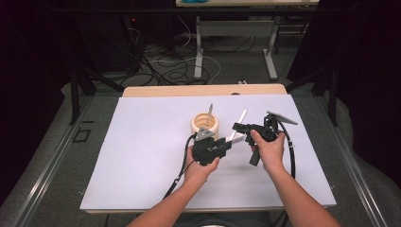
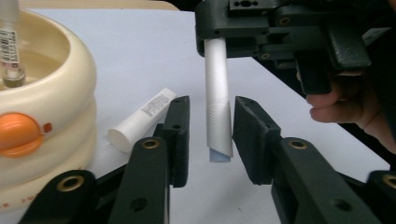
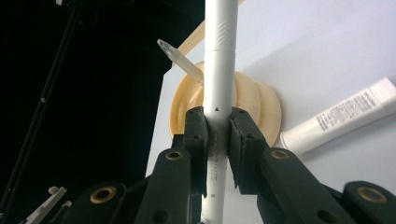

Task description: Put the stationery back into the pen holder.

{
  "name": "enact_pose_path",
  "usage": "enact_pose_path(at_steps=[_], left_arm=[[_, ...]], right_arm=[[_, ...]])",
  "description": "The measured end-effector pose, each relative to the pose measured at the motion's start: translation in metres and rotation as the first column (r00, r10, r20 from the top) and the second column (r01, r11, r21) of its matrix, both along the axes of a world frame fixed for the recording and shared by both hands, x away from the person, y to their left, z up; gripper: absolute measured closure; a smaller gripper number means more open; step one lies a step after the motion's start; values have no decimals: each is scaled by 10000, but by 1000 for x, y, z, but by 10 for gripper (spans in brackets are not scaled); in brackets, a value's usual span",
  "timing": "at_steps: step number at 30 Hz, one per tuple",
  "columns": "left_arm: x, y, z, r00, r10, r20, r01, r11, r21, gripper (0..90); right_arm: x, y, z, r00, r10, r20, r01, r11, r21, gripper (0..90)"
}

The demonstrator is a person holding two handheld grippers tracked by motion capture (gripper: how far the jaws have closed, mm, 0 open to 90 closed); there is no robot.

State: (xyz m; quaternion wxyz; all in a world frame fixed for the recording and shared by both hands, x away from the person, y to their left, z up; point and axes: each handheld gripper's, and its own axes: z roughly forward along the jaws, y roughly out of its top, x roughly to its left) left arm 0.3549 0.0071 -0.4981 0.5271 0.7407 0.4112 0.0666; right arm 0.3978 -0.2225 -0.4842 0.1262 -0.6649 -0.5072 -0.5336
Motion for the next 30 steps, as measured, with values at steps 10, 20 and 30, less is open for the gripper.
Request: enact_pose_path(at_steps=[10,20,30], left_arm=[[2,19,10,9998,3,196,-19,9969,785,544],[1,44,16,9986,262,470,-305,9952,931,469],[6,68,12,9951,836,527,-892,9896,1127,412]], right_arm=[[8,8,6,9980,-203,593,229,9988,-440,791],[16,26,18,9933,-105,1147,198,9966,-805,791],[24,46,32,9847,-18,1741,247,9912,-1298,790]])
